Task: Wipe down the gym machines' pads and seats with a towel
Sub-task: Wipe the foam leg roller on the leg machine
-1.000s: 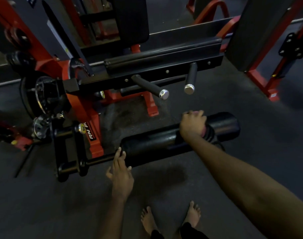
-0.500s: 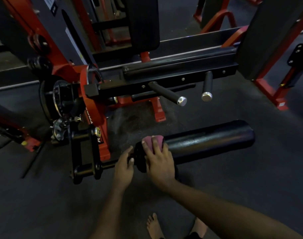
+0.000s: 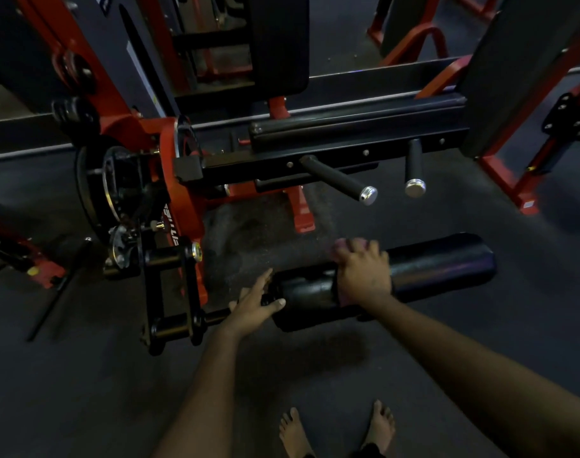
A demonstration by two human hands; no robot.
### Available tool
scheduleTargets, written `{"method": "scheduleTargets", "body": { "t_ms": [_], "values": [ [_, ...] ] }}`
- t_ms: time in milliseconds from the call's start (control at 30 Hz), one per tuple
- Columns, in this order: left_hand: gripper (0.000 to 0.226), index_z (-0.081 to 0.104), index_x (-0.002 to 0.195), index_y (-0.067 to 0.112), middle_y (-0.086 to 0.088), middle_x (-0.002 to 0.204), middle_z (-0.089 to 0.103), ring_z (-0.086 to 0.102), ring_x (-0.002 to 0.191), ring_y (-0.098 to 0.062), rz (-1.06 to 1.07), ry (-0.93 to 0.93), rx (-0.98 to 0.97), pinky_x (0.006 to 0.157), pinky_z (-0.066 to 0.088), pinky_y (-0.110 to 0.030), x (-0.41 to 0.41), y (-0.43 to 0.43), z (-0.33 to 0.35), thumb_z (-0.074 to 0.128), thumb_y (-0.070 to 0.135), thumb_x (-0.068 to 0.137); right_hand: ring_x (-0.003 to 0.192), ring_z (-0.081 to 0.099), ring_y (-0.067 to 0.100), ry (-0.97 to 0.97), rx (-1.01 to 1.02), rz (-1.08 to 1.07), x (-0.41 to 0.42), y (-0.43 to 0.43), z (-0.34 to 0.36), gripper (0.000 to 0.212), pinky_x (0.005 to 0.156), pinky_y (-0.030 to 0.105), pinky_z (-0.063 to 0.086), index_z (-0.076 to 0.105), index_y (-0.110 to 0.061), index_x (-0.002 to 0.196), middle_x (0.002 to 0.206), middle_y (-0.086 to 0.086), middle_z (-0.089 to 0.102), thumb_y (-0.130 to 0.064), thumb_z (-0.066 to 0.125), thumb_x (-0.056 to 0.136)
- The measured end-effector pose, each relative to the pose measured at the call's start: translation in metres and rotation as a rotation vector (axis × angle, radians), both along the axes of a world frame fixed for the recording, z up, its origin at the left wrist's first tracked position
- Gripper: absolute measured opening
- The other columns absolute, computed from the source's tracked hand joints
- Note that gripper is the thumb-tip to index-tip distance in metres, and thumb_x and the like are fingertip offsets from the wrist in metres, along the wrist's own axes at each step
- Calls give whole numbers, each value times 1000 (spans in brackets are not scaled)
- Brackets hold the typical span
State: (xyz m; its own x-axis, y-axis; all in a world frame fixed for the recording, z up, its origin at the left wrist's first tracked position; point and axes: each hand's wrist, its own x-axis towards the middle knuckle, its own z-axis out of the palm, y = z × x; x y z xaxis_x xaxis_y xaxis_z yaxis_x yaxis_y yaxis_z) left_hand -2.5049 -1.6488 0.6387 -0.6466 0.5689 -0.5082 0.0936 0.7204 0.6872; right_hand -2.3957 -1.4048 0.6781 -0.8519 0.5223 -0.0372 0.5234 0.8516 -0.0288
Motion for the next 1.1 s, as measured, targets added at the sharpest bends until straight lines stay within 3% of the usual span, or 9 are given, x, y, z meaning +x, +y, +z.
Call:
{"method": "scheduleTargets", "body": {
  "t_ms": [67,200,367,500,633,700,800,967,1100],
  "values": [
    [70,20,150,59,1,151,33,23,143,-31,-4,-2,-15,113,16,-49,3,-2,2,61,54,94,107,48,35,-1,13,-110,16,31,-1,41,85,44,42,60,-40,126,128,0,57,-32,55,86],
    [70,25,154,46,16,156,31,27,140,-16,-71,265,50,104,21,-39,19,-6,2,63,46,95,114,44,41,41,-45,-255,23,38,5,42,91,50,43,59,-39,130,140,4,51,-29,57,89],
    [76,36,150,40,22,156,26,29,136,-7,-59,400,49,103,26,-45,42,-15,0,75,33,85,104,46,41,156,-132,-339,52,41,15,49,78,46,49,54,-37,133,142,7,46,-17,56,88],
    [38,54,119,36,18,136,46,41,127,-13,-21,560,92,93,25,-39,35,4,26,69,25,86,108,47,37,268,-312,-345,73,67,32,47,86,46,50,49,-45,136,139,1,46,-20,52,95],
    [23,50,102,42,19,110,55,56,108,-11,25,587,301,93,38,-42,26,57,69,62,28,88,115,52,36,468,-386,-364,84,96,56,43,98,46,48,55,-44,135,138,1,52,-24,55,97],
    [14,54,98,37,17,100,60,61,94,-9,72,596,456,88,50,-46,29,91,92,58,32,85,117,56,34,522,-402,-344,92,117,66,41,99,46,49,57,-43,134,135,0,56,-28,57,97],
    [11,60,94,25,10,90,63,62,83,-11,112,666,597,78,53,-42,36,141,119,62,17,85,119,57,30,624,-454,-339,106,149,76,41,100,46,49,59,-42,134,134,-2,57,-29,58,95],
    [21,59,93,27,7,90,66,63,82,-8,145,752,625,77,53,-34,65,234,153,67,8,89,118,59,23,718,-492,-233,133,219,97,39,97,40,50,62,-39,133,131,-4,60,-28,61,95],
    [15,61,94,24,7,86,63,61,78,-9,183,808,620,74,53,-35,91,298,177,66,11,88,119,59,20,779,-545,-104,142,272,125,40,100,39,49,63,-35,135,130,-5,62,-26,63,96]
  ]
}}
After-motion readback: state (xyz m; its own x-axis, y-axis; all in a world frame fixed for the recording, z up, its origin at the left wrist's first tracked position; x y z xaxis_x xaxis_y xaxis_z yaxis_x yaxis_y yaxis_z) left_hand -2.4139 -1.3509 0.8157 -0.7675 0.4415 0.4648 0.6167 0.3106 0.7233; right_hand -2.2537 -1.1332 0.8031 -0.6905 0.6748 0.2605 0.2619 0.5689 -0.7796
